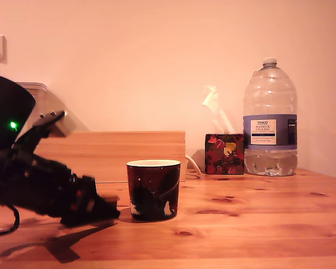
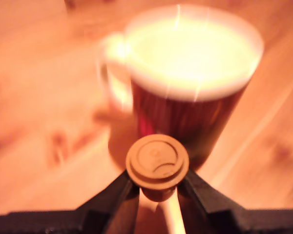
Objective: Pick up the coffee capsules from the table one by one and drop them inside the nearest coffee cup
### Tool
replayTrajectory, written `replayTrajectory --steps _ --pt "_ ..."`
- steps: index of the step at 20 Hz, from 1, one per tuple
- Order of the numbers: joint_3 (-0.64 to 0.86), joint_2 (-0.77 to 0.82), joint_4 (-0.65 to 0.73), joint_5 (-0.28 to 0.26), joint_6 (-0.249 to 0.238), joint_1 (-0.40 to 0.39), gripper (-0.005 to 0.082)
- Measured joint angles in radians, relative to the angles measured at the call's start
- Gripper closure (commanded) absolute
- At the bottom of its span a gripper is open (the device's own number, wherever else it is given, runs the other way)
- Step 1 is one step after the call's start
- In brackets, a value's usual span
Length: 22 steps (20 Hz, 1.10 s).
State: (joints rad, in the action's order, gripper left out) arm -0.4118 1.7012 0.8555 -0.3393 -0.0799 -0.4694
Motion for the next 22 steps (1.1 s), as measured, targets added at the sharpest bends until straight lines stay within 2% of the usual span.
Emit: replayTrajectory --steps 4,7,16,22 --pt "0.002 -0.230 -0.164 0.000 0.003 -0.034 0.0695" --pt "-0.015 -0.328 -0.273 -0.002 0.003 -0.077 0.0695" --pt "-0.358 -0.233 -0.664 0.000 -0.037 -0.099 0.0695" --pt "-0.541 -0.031 -0.876 0.009 -0.062 -0.100 0.0695"
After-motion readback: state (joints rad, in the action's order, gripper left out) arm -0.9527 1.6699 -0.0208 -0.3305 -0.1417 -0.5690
